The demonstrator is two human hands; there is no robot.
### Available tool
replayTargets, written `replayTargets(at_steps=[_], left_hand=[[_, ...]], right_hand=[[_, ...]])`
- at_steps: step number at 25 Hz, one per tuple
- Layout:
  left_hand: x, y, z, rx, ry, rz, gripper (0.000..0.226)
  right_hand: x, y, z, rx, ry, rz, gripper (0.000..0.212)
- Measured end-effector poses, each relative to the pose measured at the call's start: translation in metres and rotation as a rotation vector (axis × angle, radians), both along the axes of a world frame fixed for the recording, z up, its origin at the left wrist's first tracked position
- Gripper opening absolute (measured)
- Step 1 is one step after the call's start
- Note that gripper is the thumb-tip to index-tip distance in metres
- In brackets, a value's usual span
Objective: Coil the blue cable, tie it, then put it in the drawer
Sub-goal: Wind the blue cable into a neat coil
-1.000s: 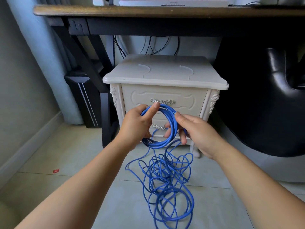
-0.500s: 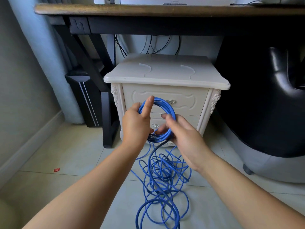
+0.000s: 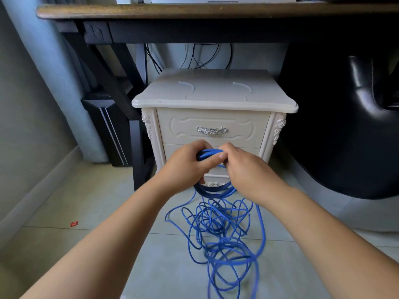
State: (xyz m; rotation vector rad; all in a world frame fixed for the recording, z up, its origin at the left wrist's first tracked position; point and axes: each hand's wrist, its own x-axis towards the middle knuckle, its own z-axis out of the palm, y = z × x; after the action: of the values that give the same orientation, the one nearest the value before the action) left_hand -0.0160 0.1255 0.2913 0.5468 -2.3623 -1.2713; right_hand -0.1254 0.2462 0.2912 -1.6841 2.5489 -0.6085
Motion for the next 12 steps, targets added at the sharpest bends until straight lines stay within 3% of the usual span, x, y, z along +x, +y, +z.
replayTargets(at_steps=[3,6,9,12], left_hand=[[-0.001,0.002,-0.001,-0.155,-0.024,0.008,0.035],[-0.005,0.003,-0.004,0.090,0.136,0.078,0.036],[-0.007,0.003,-0.007,0.261,0.232,0.188,0.036],[-0.010,0.010,-0.009,0.392,0.315,0.290,0.038]], right_hand=[[0.001,0.001,0.003,-0.056,-0.072,0.002,0.013],[-0.011,0.003,0.005,-0.241,-0.532,-0.093,0.019],[-0.014,0.006,0.002,-0.295,-1.054,-0.065,0.010],[0.000,0.001,-0.009,-0.436,-1.241,-0.103,0.010]])
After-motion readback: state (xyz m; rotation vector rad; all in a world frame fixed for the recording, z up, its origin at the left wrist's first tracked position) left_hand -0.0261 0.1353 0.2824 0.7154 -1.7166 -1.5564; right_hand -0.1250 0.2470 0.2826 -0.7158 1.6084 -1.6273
